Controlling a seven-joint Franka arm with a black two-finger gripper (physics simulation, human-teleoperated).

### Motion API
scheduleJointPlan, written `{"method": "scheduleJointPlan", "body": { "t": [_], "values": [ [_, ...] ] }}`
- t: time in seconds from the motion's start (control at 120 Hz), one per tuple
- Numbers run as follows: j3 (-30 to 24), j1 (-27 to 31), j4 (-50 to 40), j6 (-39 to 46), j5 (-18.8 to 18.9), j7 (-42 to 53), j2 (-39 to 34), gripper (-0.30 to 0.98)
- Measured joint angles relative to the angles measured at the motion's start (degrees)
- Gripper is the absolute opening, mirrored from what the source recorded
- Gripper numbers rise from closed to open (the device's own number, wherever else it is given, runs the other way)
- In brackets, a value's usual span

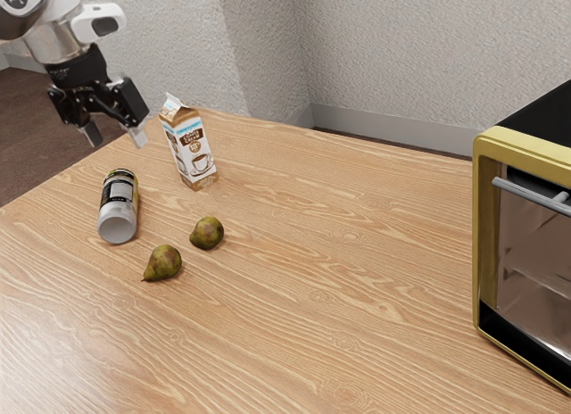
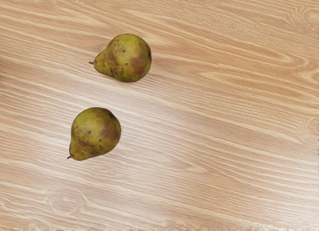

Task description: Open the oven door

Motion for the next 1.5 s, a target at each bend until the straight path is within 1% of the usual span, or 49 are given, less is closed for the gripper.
{"method": "scheduleJointPlan", "body": {
  "t": [0.133,0.158,0.183,0.2,0.217,0.25,0.3,0.342,0.367,0.392,0.442,0.475,0.508,0.542,0.667,0.717,0.783,0.85,0.992,1.058,1.158,1.242,1.317,1.408,1.5],
  "values": [
    [0.06,0.18,0.15,-1.12,-0.32,1.55,0.09,0.67],
    [-0.13,-0.04,0.90,-1.28,-0.22,1.83,-1.09,0.67],
    [-1.33,-0.52,2.52,-1.25,0.61,2.49,-3.93,0.67],
    [-3.11,-0.72,3.72,-0.90,1.76,3.43,-6.11,0.67],
    [-6.17,0.08,4.59,-0.11,3.30,4.83,-7.90,0.67],
    [-13.62,4.14,5.71,1.64,7.05,7.78,-8.94,0.67],
    [-25.79,12.06,6.48,4.27,14.69,11.59,-6.83,0.67],
    [-32.67,13.81,6.60,6.26,19.71,14.48,-5.31,0.67],
    [-35.87,12.04,6.60,7.32,21.96,16.13,-4.48,0.67],
    [-38.38,7.81,6.60,8.26,23.74,17.73,-3.80,0.67],
    [-42.41,-4.90,6.58,9.83,26.26,20.80,-2.46,0.67],
    [-43.89,-13.07,6.58,10.70,26.97,22.80,-1.83,0.67],
    [-44.65,-18.09,6.59,11.44,27.18,24.73,-1.47,0.66],
    [-45.03,-19.71,6.59,12.05,27.32,26.55,-1.37,0.66],
    [-45.22,-15.99,6.28,13.68,26.67,32.66,-1.30,0.66],
    [-45.36,-15.34,1.41,15.53,26.43,34.86,-3.70,0.66],
    [-45.42,-15.68,-8.72,20.37,26.23,37.74,-8.76,0.66],
    [-45.61,-17.43,-12.06,25.18,26.11,40.58,-9.13,0.67],
    [-47.19,-20.91,-11.01,32.02,25.96,45.92,-4.40,0.67],
    [-47.22,-21.65,-8.84,34.09,24.93,48.04,-1.35,0.66],
    [-47.09,-18.50,-1.58,35.13,23.50,50.76,5.28,0.66],
    [-46.97,-17.06,0.70,35.37,22.85,52.71,7.86,0.67],
    [-46.87,-17.02,0.93,35.28,22.64,54.14,7.81,0.66],
    [-45.92,-17.30,-4.41,34.94,22.83,55.25,2.83,0.66],
    [-45.59,-17.35,-7.51,34.84,22.75,56.11,1.40,0.66]
  ]
}}
